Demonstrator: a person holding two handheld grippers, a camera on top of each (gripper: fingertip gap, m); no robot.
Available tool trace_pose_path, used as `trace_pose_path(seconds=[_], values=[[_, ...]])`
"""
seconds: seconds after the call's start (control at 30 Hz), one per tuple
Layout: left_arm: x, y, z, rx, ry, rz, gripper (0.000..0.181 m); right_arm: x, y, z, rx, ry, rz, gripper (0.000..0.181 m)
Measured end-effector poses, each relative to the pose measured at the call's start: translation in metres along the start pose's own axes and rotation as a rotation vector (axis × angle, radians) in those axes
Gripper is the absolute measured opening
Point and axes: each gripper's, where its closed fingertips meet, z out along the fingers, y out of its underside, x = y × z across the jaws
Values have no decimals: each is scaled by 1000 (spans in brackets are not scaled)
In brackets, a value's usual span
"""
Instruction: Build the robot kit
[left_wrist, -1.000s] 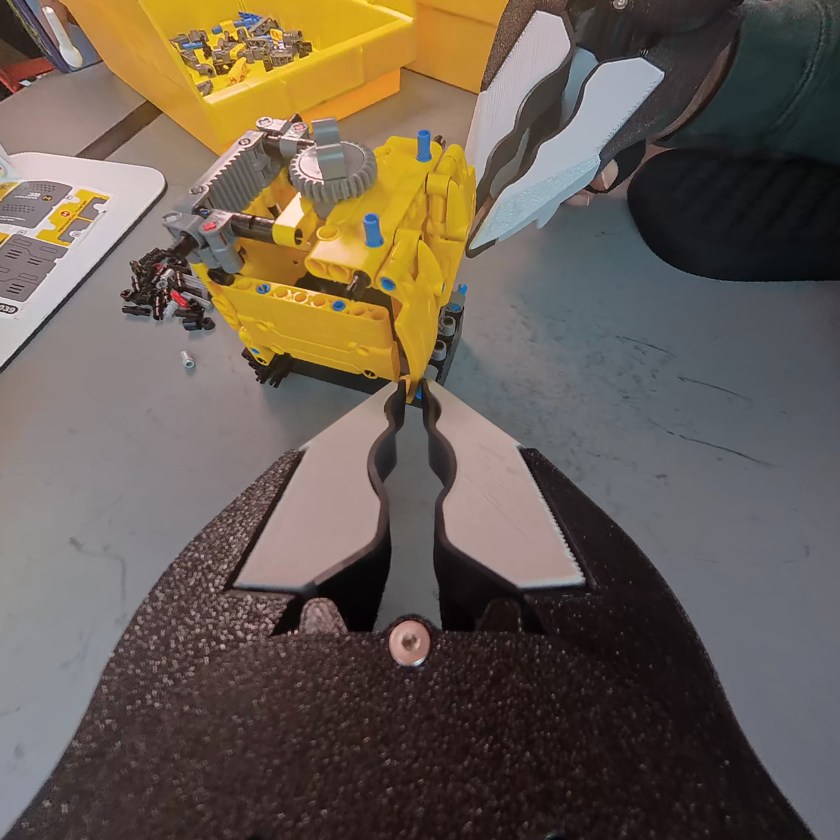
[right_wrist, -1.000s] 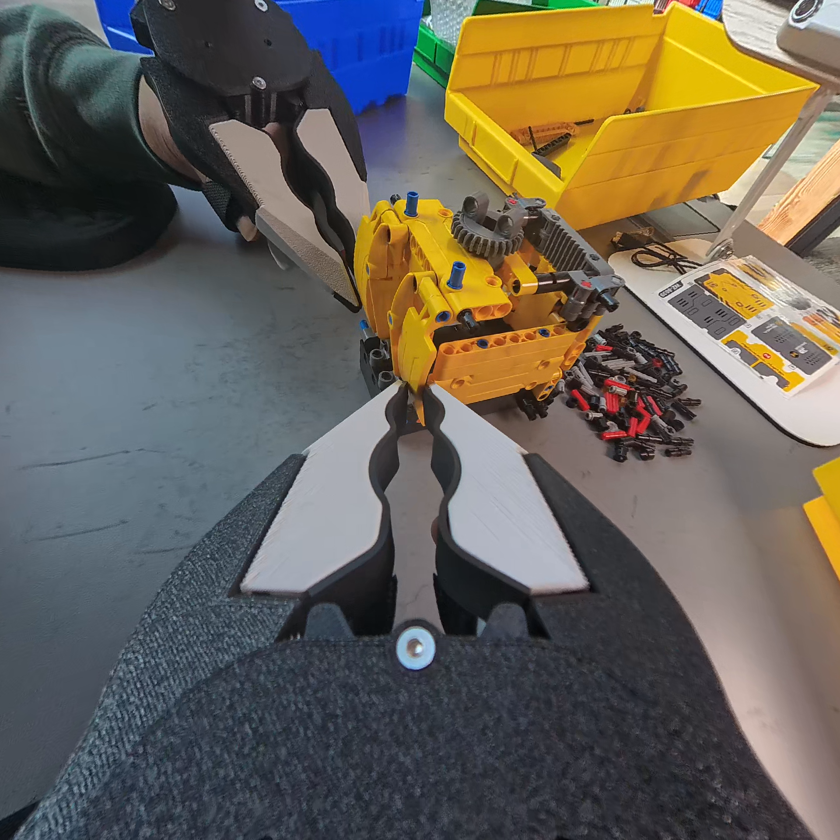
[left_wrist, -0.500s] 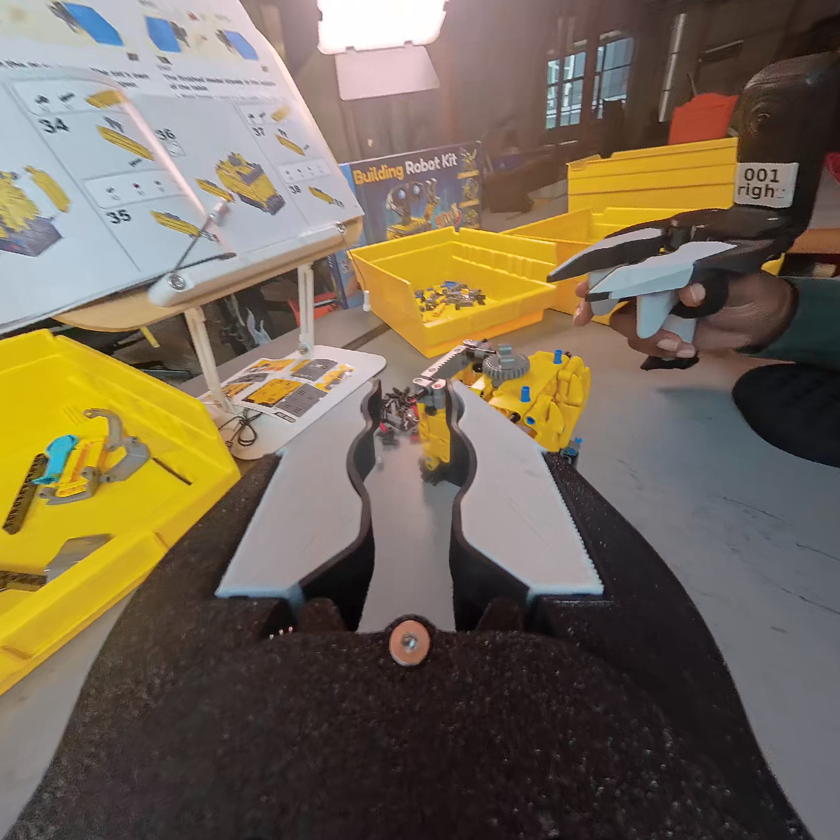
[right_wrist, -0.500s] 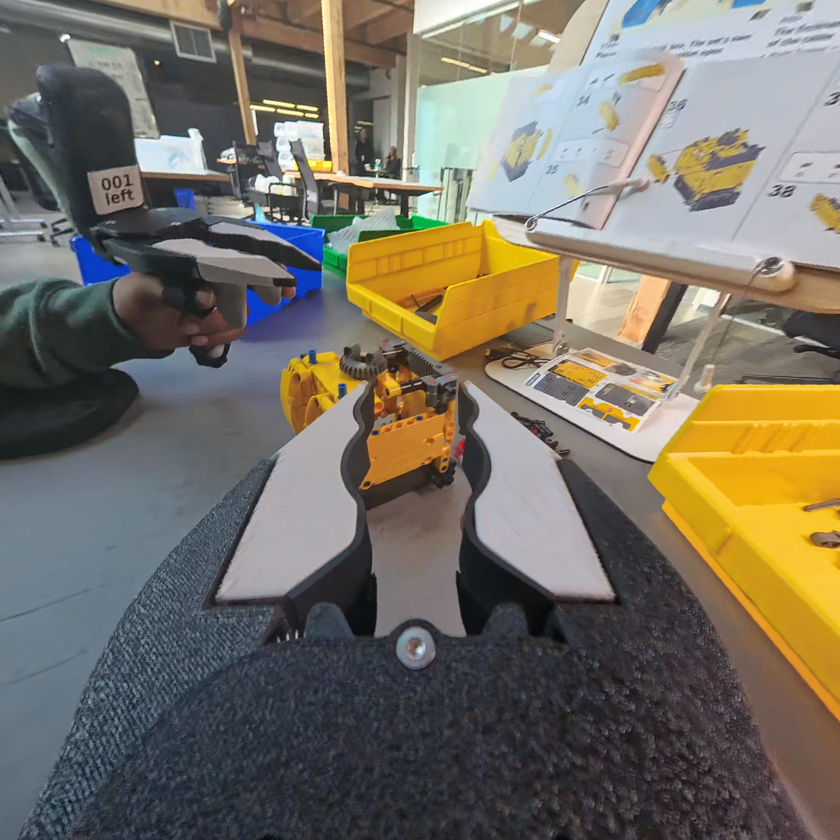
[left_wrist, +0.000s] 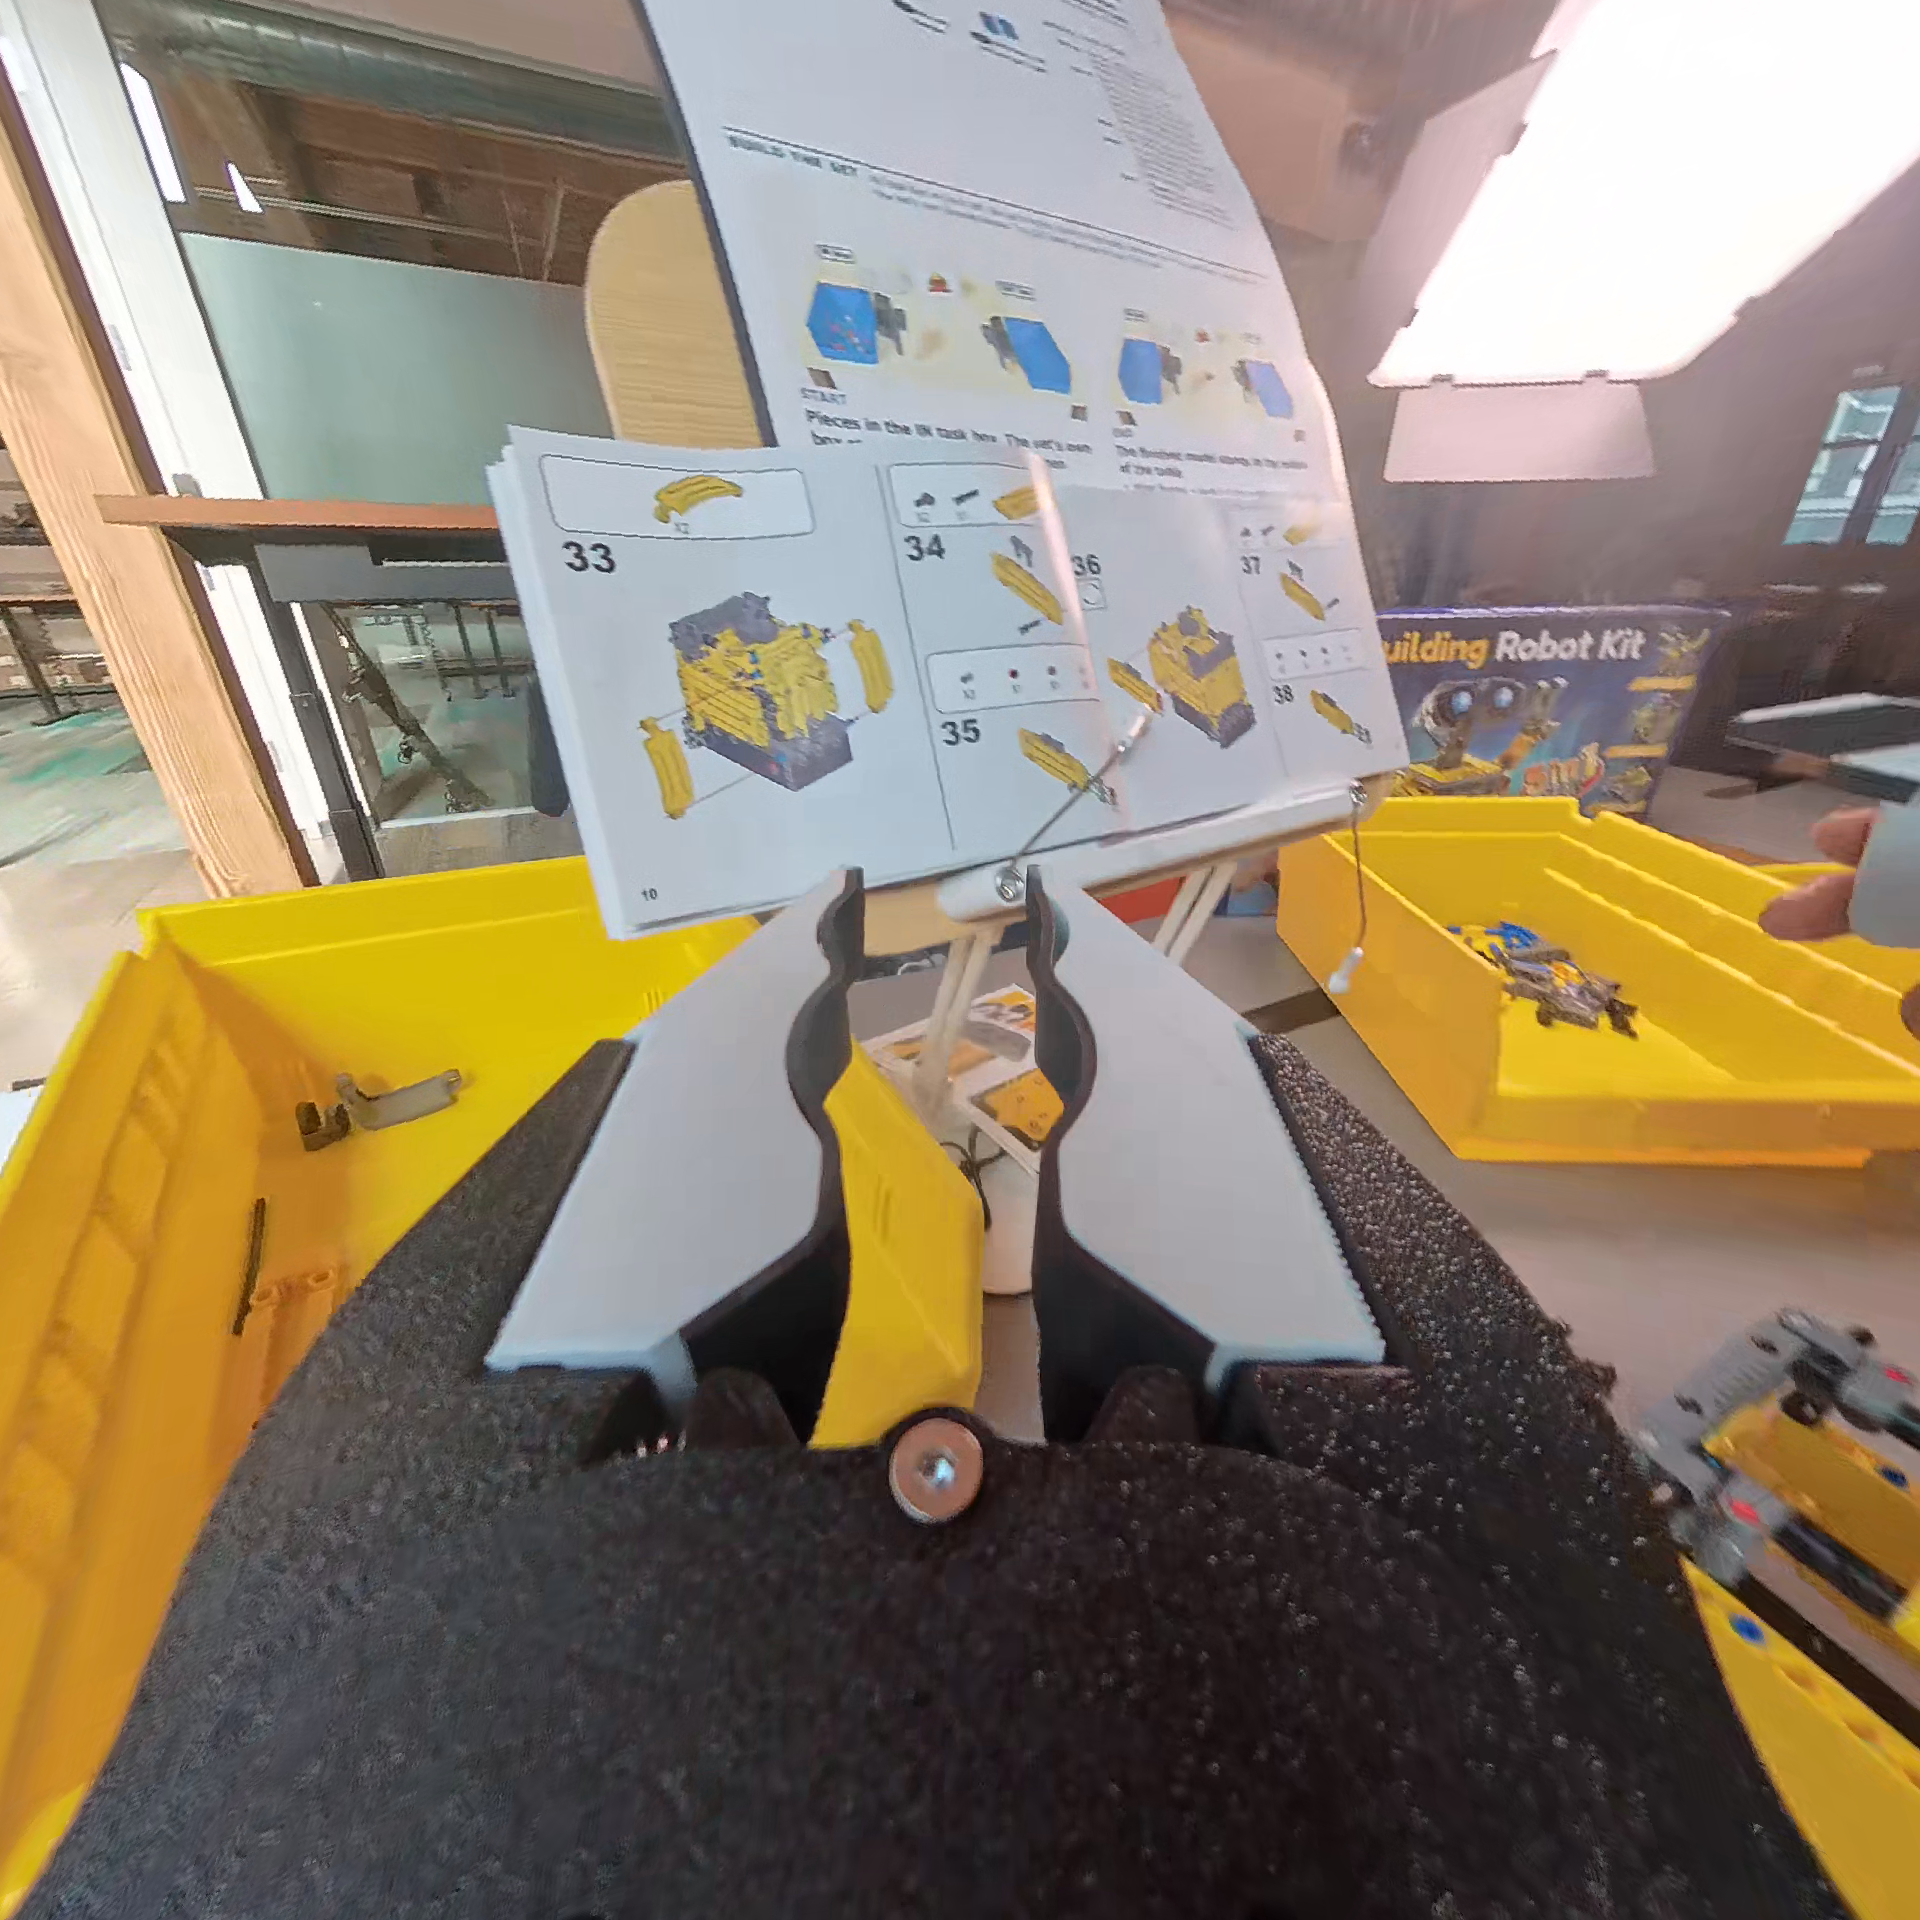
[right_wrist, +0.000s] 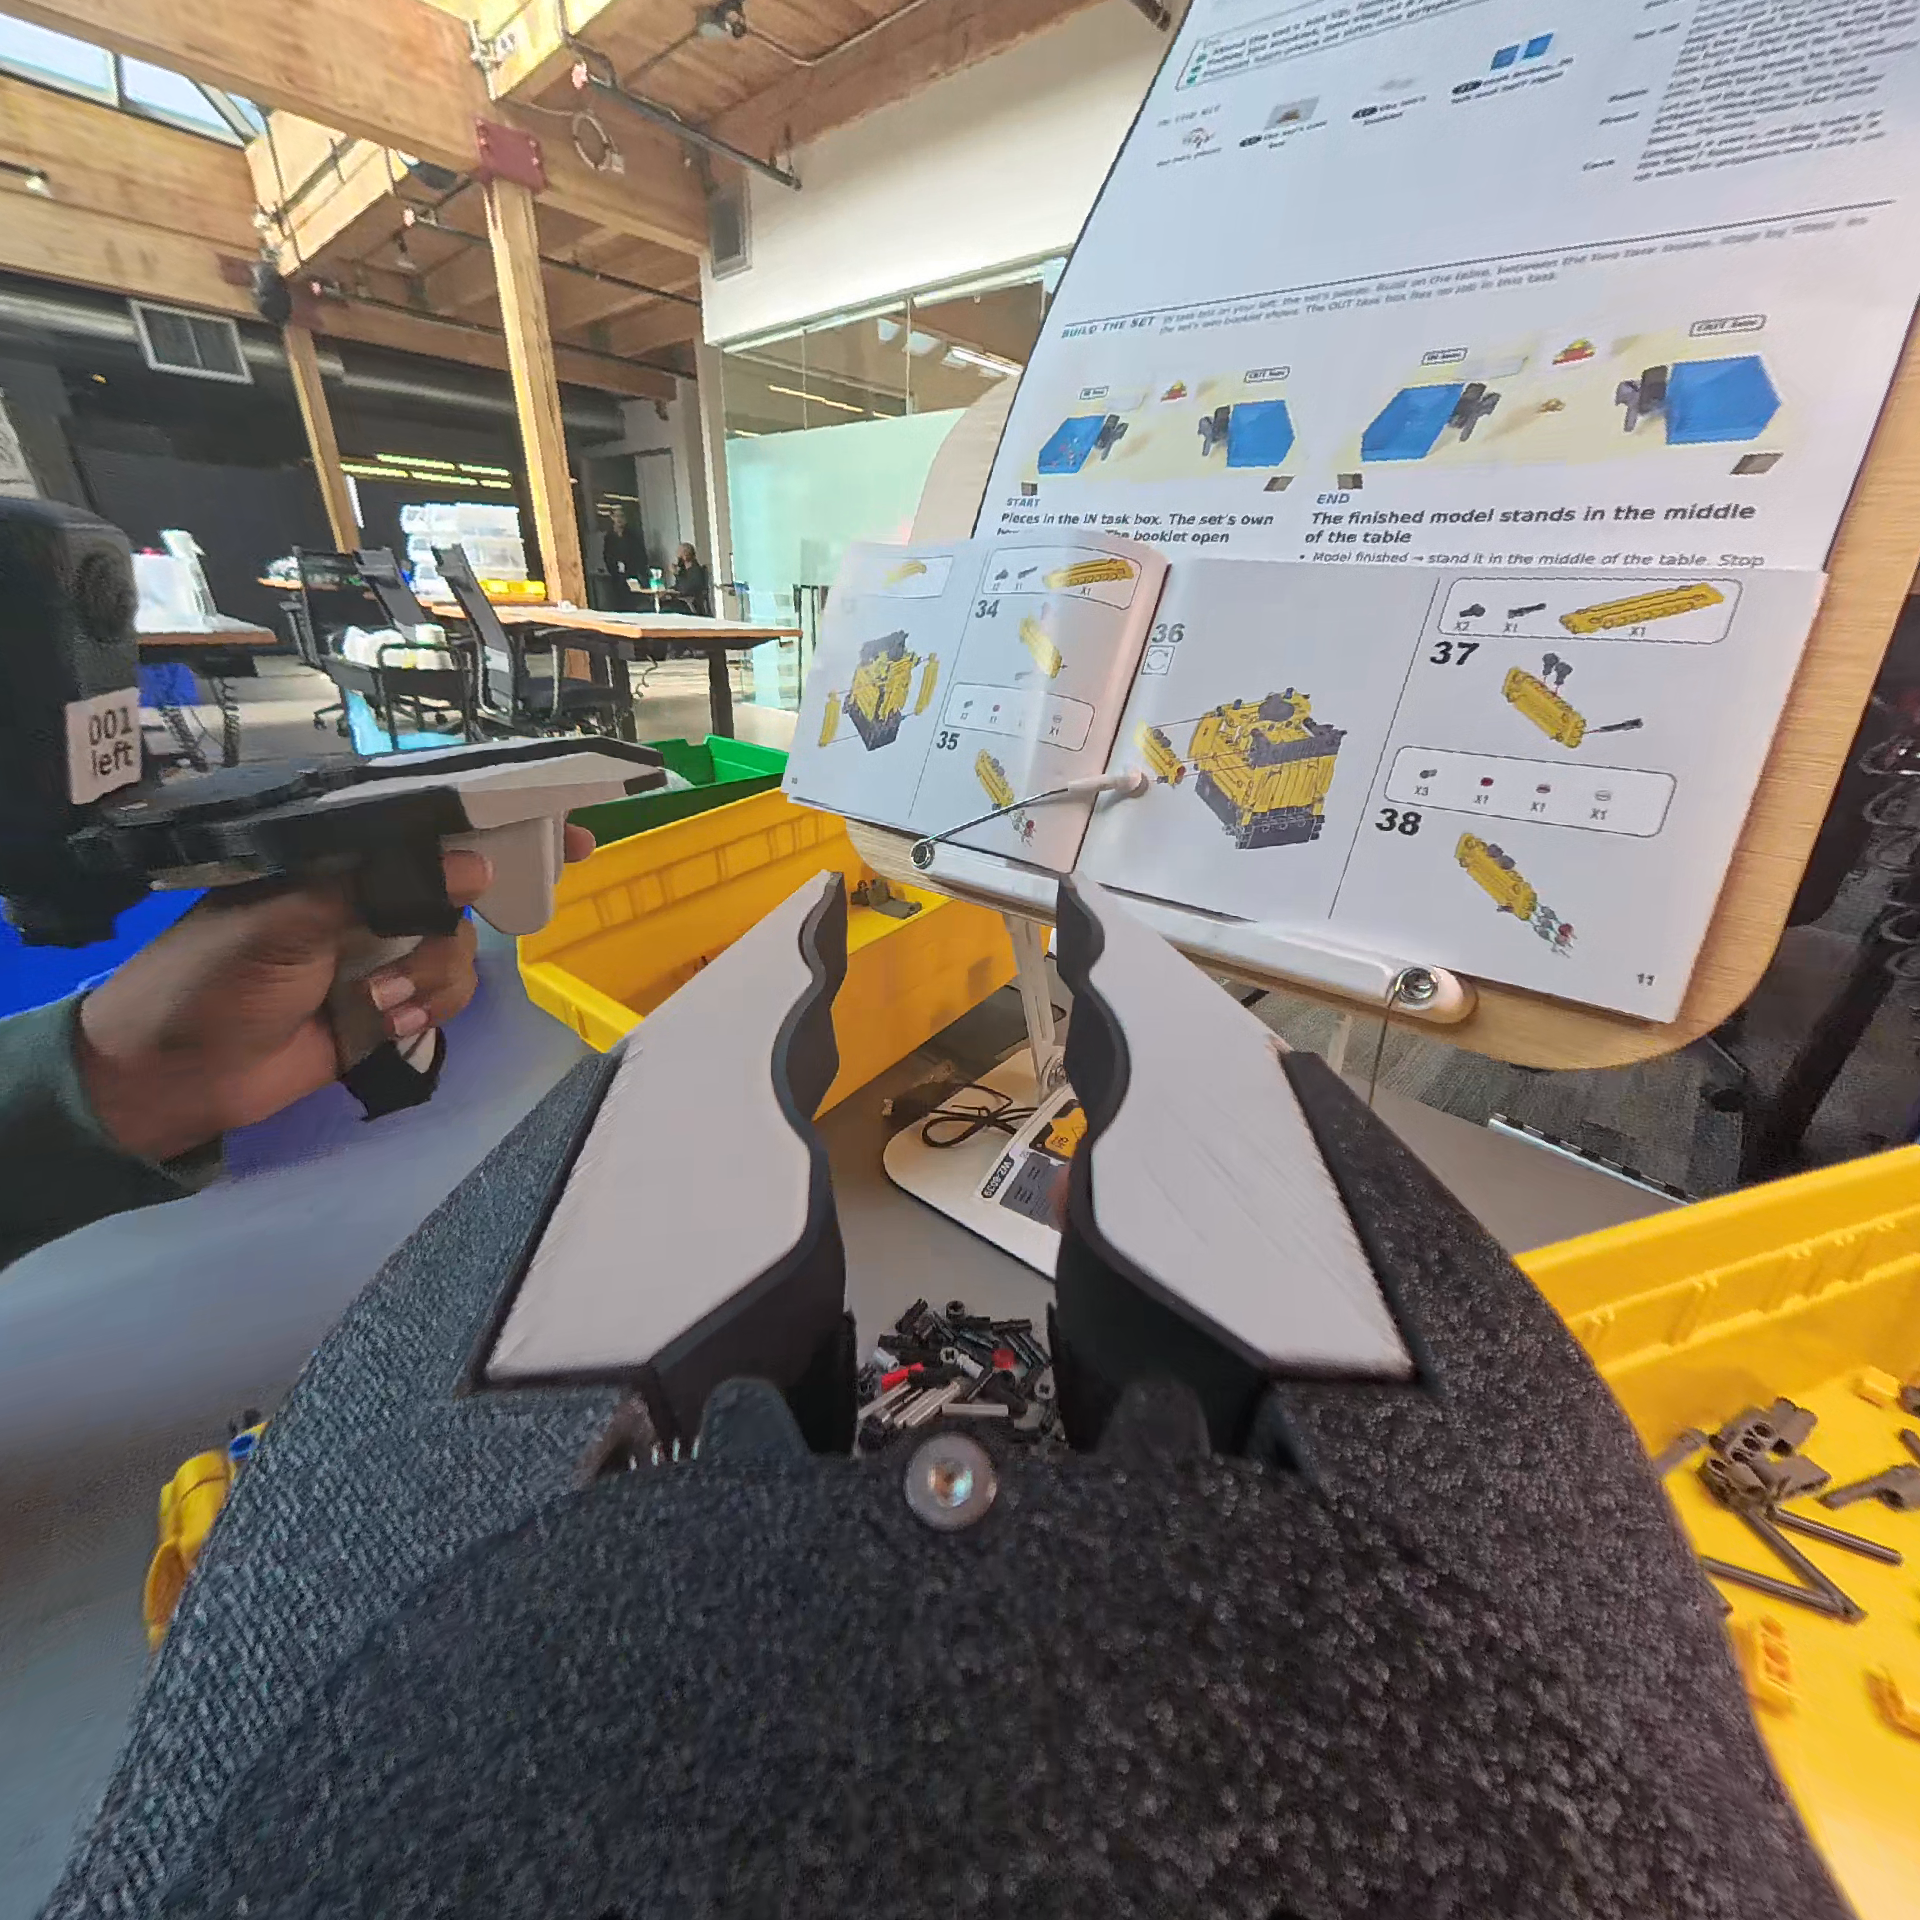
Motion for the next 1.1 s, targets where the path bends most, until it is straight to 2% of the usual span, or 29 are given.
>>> trace_pose_path(seconds=[0.1, 0.2, 0.33, 0.37, 0.43, 0.6, 0.73, 0.87, 0.93, 1.0, 1.1], values=[[-19, -4, 28, 21, -34, -57, 30, 14, 15, 21, -23, 23, 2, 38], [-30, 0, 47, 25, -69, -45, 29, 50, 32, 43, -90, 146, -46, 38], [-31, 7, 49, 29, -76, -30, 28, 127, 64, 60, -217, 416, -52, 39], [-32, 8, 46, 28, -78, -24, 27, 135, 71, 64, -239, 413, -55, 40], [-34, 8, 41, 26, -82, -15, 27, 143, 65, 70, -184, 394, -6, 41], [-42, 11, 37, 22, -96, -6, 27, 151, 70, 75, -237, 297, 111, 42], [-40, 17, 38, 6, -91, -11, 27, 157, 74, 74, -263, 243, 211, 55], [-39, 19, 37, 2, -88, -2, 26, 158, 75, 75, -269, 214, 215, 57], [-40, 20, 37, 0, -90, -1, 26, 157, 72, 75, -262, 243, 160, 53], [-41, 22, 36, -4, -94, -2, 26, 150, 64, 74, -280, 311, -2, 38], [-43, 24, 35, -6, -102, -8, 25, 102, 10, 83, -159, 267, -206, 32]])
